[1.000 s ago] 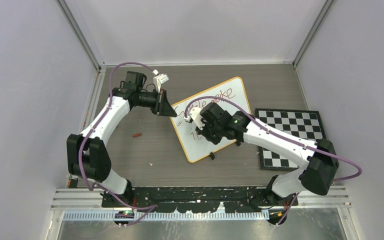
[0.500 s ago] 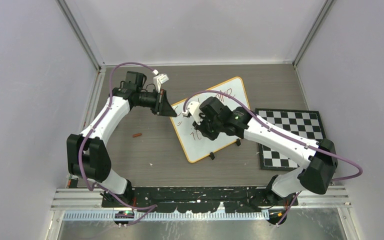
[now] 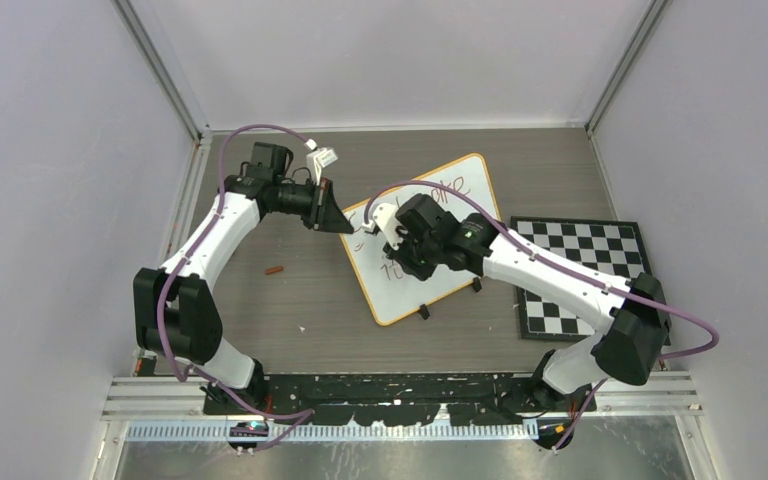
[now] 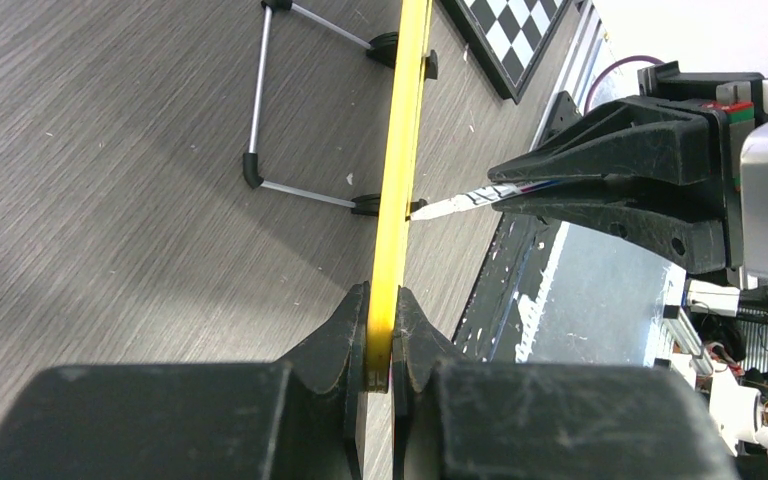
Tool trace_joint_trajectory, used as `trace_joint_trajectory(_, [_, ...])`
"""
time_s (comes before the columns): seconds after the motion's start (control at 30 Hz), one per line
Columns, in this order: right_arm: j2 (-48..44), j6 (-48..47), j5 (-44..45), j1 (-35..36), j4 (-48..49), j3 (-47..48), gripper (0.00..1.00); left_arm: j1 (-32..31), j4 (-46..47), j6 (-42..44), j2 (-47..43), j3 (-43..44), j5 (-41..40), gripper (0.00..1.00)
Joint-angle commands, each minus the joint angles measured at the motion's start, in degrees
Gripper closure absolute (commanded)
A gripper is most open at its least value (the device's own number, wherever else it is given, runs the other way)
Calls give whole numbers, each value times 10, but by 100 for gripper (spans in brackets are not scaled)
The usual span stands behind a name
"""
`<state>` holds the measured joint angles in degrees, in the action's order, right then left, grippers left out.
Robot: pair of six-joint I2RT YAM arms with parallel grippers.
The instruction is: Write a sentence on the whiteboard
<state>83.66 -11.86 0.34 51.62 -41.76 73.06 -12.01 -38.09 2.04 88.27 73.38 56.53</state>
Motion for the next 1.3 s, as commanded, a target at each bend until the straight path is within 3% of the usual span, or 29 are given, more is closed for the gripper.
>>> trace_joint_trajectory(0.0, [-4,6,22,-17,26,-7,100,3,-1,15,-14,13,-39,100])
trace_joint_trajectory(0.23, [-19,5,17,-30,14,-11,100,3,0,17,-11,11,-38,100])
trace_joint_trajectory(0.47, [-42,19,-51,-35,-7,6,100,3,-3,19,-9,14,-34,100])
trace_joint_trajectory(0.7, [-83,35,-118,-109,-21,-10,100,3,-8,24,-10,14,-32,100])
trace_joint_trajectory(1.27, [-64,31,-51,-112,4,-42,100,3,-7,23,-4,18,-30,100])
